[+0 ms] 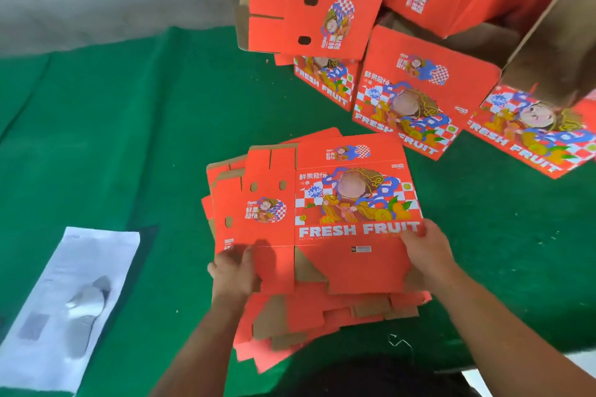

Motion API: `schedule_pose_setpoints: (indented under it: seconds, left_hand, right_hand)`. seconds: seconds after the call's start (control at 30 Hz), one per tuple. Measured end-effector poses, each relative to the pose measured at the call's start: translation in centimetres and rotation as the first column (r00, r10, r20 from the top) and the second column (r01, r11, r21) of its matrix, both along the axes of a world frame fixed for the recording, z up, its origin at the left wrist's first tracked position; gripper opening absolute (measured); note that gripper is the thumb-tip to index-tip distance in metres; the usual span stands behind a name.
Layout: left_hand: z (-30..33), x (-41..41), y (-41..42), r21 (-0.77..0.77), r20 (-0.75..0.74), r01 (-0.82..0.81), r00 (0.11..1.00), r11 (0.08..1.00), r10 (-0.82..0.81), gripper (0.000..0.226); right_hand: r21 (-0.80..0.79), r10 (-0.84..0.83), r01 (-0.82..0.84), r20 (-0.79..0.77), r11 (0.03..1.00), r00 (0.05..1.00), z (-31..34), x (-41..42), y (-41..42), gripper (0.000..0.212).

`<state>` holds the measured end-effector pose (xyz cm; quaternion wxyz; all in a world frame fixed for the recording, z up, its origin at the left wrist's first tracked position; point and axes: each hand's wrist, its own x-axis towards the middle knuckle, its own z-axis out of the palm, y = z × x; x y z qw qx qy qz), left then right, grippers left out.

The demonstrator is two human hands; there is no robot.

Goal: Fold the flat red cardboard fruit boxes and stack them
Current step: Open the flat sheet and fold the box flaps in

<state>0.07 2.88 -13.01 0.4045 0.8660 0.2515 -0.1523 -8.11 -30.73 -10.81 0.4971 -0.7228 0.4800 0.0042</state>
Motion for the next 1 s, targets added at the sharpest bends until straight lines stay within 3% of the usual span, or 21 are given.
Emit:
schedule_pose_setpoints:
  seconds: [0.03, 0.1, 0.23, 0.37, 0.5, 0.57, 0.67, 0.73, 0.83, 0.93, 1.0]
  left_hand:
    - [0.5, 0.3, 0.1, -0.134, 0.017, -0.032, 0.999, 0.990, 0.035, 0.057]
    - [1.7, 0.9, 0.3, -0.220, 0.045, -0.017, 0.999, 0.975, 0.028, 0.068]
    - [3.6, 2.1, -0.2, -0.299, 0.140, 0.121, 0.987, 0.947, -0.082, 0.054]
    - [5.3, 3.6, -0.1, -0.309, 0.222, 0.169, 0.970, 0.936, -0.102, 0.059]
    - [6.3, 3.5, -0.8, -0.368, 0.250, 0.181, 0.964, 0.912, -0.091, 0.049]
    - [7.0, 3.1, -1.2, -0.306, 0.248, 0.237, 0.955, 0.922, -0.163, 0.044]
    - [8.1, 2.3, -1.5, -0.093, 0.206, 0.419, 0.895, 0.903, -0.395, 0.047]
    - [8.6, 1.5, -2.3, -0.182, 0.250, 0.440, 0.886, 0.879, -0.391, 0.049]
    - [8.6, 0.0, -4.8, -0.402, 0.345, 0.406, 0.897, 0.821, -0.275, 0.030]
    - [9.0, -0.6, -6.5, -0.578, 0.338, 0.362, 0.922, 0.732, -0.189, 0.034]
    - [10.1, -0.5, -6.6, -0.678, 0.314, 0.380, 0.924, 0.629, -0.219, 0.032]
  right_hand:
    - [-0.037, -0.002, 0.002, 0.007, 0.999, 1.000, 0.7, 0.2, 0.0, 0.043]
    - [-0.087, -0.022, 0.024, 0.025, 0.996, 0.999, 2.1, 0.8, -0.5, 0.067]
    - [-0.146, 0.106, -0.109, -0.027, 0.983, 0.994, 4.5, 1.5, -1.4, 0.044]
    - [-0.160, 0.172, -0.180, -0.058, 0.971, 0.983, 6.3, 0.9, -2.2, 0.047]
    - [-0.190, 0.226, -0.243, -0.108, 0.951, 0.968, 7.6, -0.5, -3.0, 0.042]
    - [-0.234, 0.238, -0.265, -0.139, 0.935, 0.961, 8.3, -1.2, -3.5, 0.039]
    - [-0.271, 0.249, -0.274, -0.122, 0.923, 0.961, 9.2, -2.3, -4.8, 0.027]
    - [-0.271, 0.260, -0.276, -0.092, 0.922, 0.961, 9.4, -2.9, -5.7, 0.035]
    - [-0.263, 0.221, -0.221, -0.033, 0.939, 0.975, 9.7, -3.9, -7.0, 0.049]
    - [-0.220, 0.178, -0.160, 0.064, 0.962, 0.982, 9.9, -4.9, -9.0, 0.037]
    - [-0.145, 0.106, -0.087, 0.128, 0.986, 0.986, 10.7, -5.8, -11.2, 0.019]
